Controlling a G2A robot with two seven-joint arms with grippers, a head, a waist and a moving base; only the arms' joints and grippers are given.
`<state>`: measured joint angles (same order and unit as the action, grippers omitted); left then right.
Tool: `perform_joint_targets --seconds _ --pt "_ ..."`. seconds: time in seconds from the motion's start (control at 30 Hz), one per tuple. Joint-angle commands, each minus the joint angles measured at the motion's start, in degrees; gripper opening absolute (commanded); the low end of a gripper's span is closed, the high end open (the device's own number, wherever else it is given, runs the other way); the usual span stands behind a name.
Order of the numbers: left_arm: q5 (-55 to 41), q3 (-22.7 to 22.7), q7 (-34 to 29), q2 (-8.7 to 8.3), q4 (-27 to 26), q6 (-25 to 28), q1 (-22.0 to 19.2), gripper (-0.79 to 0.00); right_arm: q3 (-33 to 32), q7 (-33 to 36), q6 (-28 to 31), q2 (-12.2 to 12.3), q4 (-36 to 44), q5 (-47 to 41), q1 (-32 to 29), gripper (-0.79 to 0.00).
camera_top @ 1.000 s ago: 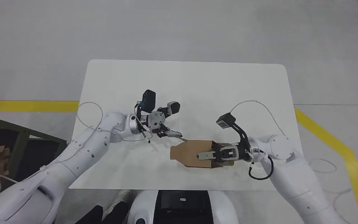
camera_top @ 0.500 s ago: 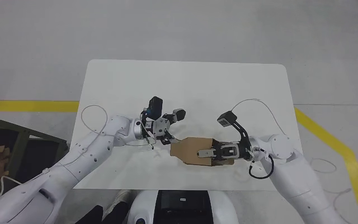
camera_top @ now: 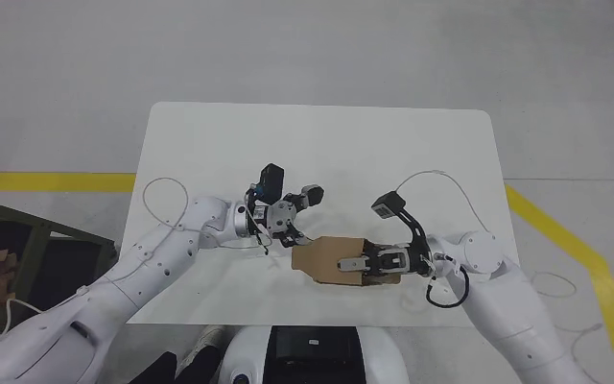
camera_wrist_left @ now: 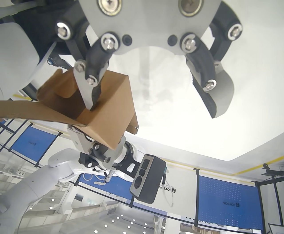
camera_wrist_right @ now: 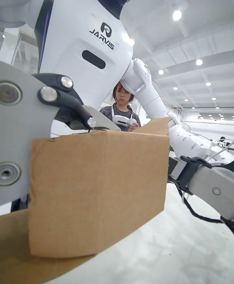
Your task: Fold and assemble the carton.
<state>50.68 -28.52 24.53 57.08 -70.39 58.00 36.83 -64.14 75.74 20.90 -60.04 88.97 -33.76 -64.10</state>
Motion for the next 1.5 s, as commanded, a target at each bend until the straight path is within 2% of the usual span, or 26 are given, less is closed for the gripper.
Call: perform_joint_targets --seconds 0.0,0.5,0.73,1.17,1.47 --pt "0.0 -0.2 0.3 -0.11 -0.2 0.0 0.1 0.000 -0.2 -0.2 0.1 0.0 -0.2 -0.1 0.0 -0.785" --pt "-0.3 -3.7 3.7 -3.03 -2.8 0.0 3.3 0.000 -3.7 -3.4 -0.1 0.5 -1.6 0.2 -1.0 -0.785" --pt "0.9 -4.8 1.8 -4.06 -4.9 0.0 4.4 0.000 -4.1 -5.0 -0.8 0.6 -1.3 0.2 -1.4 -0.785" --pt "0.0 -4.0 -4.1 -2.36 -4.6 0.0 2.4 0.000 -2.1 -5.6 -2.1 0.2 1.4 0.8 -1.1 -0.785" --pt "1.8 -4.9 -5.1 -1.26 -5.4 0.0 2.8 0.000 -1.5 -5.9 -2.2 -0.1 1.0 0.6 -0.3 -0.785"
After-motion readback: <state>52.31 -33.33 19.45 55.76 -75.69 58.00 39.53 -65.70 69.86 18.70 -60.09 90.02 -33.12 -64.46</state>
